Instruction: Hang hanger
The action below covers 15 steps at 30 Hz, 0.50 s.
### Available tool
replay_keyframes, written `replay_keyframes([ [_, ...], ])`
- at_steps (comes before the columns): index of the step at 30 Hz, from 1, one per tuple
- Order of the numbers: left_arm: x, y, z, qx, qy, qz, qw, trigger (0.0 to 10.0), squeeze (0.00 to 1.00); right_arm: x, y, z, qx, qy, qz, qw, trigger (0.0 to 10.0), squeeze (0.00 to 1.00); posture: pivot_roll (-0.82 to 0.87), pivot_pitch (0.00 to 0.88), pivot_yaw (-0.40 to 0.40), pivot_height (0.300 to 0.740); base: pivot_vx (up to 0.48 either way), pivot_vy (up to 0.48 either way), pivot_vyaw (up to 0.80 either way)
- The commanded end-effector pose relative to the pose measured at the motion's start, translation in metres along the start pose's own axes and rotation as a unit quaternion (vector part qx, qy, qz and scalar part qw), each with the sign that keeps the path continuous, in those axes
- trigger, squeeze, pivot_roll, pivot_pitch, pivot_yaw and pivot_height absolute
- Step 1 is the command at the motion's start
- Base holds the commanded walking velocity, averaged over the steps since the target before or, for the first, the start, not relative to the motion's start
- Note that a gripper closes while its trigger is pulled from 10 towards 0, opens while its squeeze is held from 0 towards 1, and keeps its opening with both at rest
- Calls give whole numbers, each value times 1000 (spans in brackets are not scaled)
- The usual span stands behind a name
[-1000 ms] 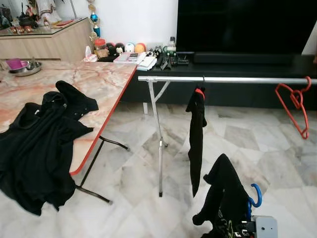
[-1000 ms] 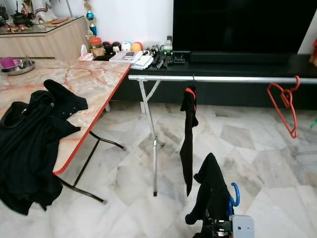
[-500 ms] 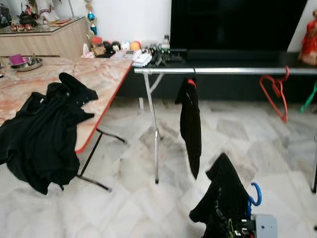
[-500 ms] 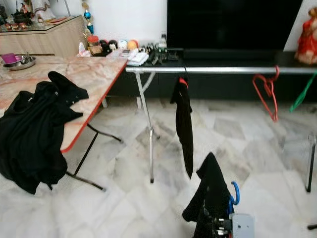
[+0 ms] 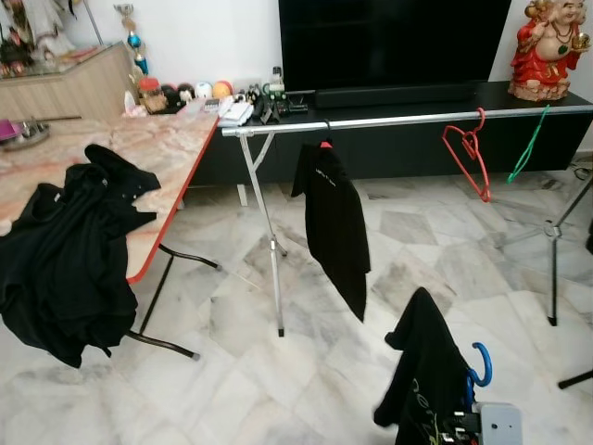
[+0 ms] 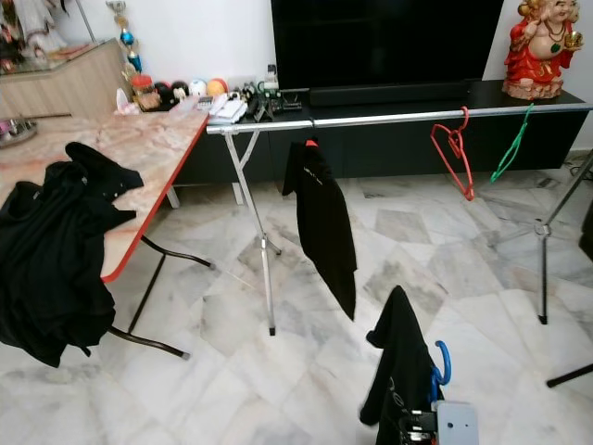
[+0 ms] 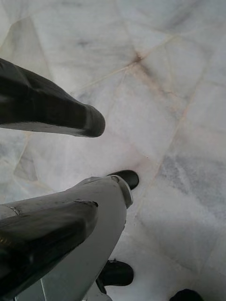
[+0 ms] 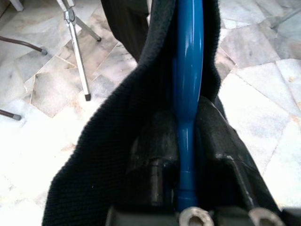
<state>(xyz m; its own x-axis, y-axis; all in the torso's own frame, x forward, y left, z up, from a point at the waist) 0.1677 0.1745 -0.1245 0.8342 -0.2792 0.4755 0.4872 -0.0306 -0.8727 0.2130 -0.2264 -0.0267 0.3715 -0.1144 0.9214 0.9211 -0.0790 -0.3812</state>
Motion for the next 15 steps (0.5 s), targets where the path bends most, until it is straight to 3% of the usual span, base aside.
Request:
replay_keyframes([
  [1, -8, -1, 3, 5, 9, 11, 1000, 10000, 0, 10, 4, 2, 5, -6, -17, 1000, 10000, 0, -22, 18, 24, 740, 0, 0, 0],
  [6, -2, -2, 6, 23, 14, -11, 1000, 10000, 0, 11, 12, 3, 15, -25, -5, 1000, 10000, 0, -20, 22, 29, 740, 0, 0, 0],
  [13, 19, -3, 18, 66, 64, -68, 993, 10000, 0, 27, 29, -3, 38, -60, 0, 997, 10000, 0, -13, 20, 18, 740, 0, 0, 0],
  [14, 54, -7, 50, 94, 75, -127, 985, 10000, 0, 29, 32, -5, 40, -65, 1, 997, 10000, 0, -13, 19, 17, 740, 0, 0, 0],
  [15, 65, -9, 59, 101, 79, -145, 981, 10000, 0, 30, 33, -5, 40, -65, 1, 997, 10000, 0, -13, 19, 17, 740, 0, 0, 0],
])
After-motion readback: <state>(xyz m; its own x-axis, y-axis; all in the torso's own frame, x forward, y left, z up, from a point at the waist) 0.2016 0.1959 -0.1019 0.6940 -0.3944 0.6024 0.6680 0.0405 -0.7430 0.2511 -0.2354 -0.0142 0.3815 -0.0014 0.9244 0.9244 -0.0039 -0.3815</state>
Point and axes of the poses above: a point about 5 cm out from each wrist's last joint towards the gripper, its own y axis pointing out of the wrist towards the gripper, its own x axis along the axis of the wrist's last joint, z = x × y, the point moved 3 cm from there along y, pointing out of the wrist towards the gripper, and after that the axes turned 8 degrees about y, right-handed, at the moved point
